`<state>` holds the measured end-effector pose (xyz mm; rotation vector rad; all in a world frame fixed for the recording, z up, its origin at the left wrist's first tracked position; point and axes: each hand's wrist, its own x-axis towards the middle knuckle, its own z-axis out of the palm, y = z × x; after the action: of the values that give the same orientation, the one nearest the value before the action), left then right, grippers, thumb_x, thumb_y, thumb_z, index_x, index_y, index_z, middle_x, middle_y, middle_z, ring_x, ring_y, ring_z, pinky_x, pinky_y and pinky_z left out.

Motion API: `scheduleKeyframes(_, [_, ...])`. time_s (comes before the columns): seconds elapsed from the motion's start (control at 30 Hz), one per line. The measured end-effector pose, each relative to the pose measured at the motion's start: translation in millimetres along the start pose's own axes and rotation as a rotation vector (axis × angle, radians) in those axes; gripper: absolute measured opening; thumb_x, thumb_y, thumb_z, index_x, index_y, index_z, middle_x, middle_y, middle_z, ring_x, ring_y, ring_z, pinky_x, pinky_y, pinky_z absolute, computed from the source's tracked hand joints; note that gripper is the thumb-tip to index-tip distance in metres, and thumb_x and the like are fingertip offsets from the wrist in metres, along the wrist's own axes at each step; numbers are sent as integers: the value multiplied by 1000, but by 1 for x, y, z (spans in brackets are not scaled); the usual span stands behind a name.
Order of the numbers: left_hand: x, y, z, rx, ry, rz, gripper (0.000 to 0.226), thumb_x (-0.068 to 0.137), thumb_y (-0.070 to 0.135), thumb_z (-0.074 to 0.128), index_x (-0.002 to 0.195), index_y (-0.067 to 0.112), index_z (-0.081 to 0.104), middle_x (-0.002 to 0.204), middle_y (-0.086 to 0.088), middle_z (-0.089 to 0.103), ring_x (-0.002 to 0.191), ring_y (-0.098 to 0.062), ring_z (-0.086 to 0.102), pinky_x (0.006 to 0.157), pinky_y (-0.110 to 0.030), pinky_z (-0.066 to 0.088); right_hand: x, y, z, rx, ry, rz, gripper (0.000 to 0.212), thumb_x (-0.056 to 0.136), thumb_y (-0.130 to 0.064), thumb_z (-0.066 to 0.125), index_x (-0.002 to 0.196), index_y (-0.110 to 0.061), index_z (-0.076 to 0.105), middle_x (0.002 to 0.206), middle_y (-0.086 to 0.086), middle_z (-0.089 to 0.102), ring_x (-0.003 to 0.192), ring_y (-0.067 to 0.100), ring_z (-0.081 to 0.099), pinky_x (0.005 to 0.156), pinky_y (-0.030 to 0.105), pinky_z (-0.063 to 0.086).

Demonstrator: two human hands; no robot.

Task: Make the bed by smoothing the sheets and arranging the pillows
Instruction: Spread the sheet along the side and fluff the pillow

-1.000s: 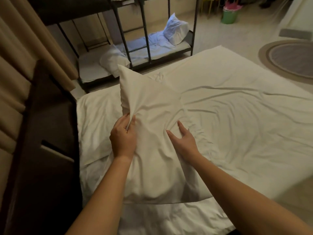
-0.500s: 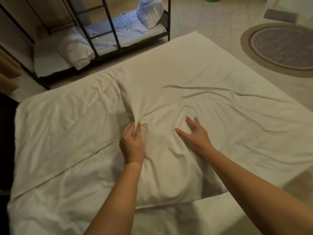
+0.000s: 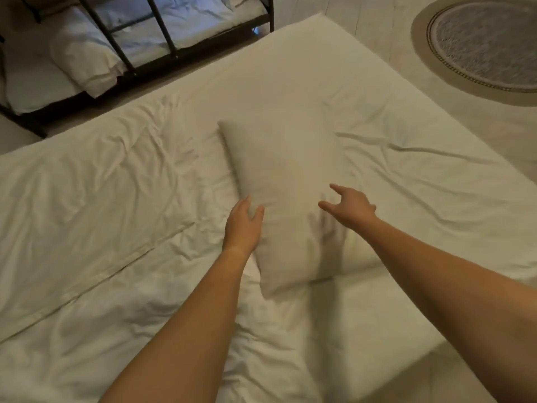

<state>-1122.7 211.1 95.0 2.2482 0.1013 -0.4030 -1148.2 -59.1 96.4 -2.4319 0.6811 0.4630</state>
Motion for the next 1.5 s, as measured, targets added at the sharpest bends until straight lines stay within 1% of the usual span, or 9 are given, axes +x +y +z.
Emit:
scheduleKeyframes(0.13, [-16,-17,-3,-13,-51,-78,64,104,53,50,159,22,38,163,-2,38,146,-22,42,121,-44,36,-15,11,25,96,27,-12,54,88,-53,65,137,-30,62,129,0,69,121,23,61,102,43,48])
scheduleKeyframes(0.23, [-38,-46,-20,35,-48,-139,61,105,51,48,159,24,38,163,-3,37,145,-23,43,121,-45,37,-34,6,44,111,-5,-27,49,89,-47,66,133,-26,65,122,1,71,115,22,63,93,35,47])
scheduleKeyframes(0.47, [-120,-127,-95,113,34,-275,59,108,47,43,161,22,35,164,-5,35,150,-23,34,122,-38,29,-91,-27,86,82,-85,-125,50,89,-46,69,134,-26,64,125,2,69,115,21,63,87,32,43])
scheduleKeyframes(0.6, [-185,-192,-148,112,96,-373,59,108,46,45,160,20,37,162,-10,38,148,-27,38,122,-41,32,-140,-52,122,38,-145,-190,54,89,-46,71,138,-25,61,130,5,67,116,24,64,95,37,48])
scheduleKeyframes(0.87, [-349,-379,-250,92,177,-625,57,108,43,46,158,17,41,159,-13,40,144,-31,42,117,-40,35,-276,-96,250,-27,-245,-280,57,85,-44,76,137,-27,62,134,5,66,119,27,63,99,41,50])
scheduleKeyframes(1.07, [-459,-533,-288,106,104,-809,58,107,44,45,157,15,41,151,-15,48,134,-36,51,110,-45,45,-396,-99,374,-128,-328,-312,60,86,-47,75,142,-30,58,140,4,62,125,26,60,98,41,49])
scheduleKeyframes(1.33, [-505,-653,-318,73,135,-930,60,106,40,50,159,13,36,160,-14,39,144,-38,41,114,-45,38,-499,-106,505,-289,-478,-462,70,86,-46,75,149,-38,47,150,-2,52,131,24,53,105,40,46])
scheduleKeyframes(1.43, [-508,-689,-322,137,218,-934,57,102,38,54,152,12,44,153,-16,45,138,-41,45,112,-50,42,-522,-101,543,-370,-550,-475,81,83,-53,75,153,-48,34,160,-4,39,140,27,40,112,44,41])
scheduleKeyframes(1.5, [-510,-710,-324,160,257,-951,61,101,37,58,153,11,41,154,-16,45,138,-42,43,112,-53,42,-533,-96,562,-495,-616,-481,97,79,-61,76,156,-55,17,168,-3,19,150,31,24,116,48,34])
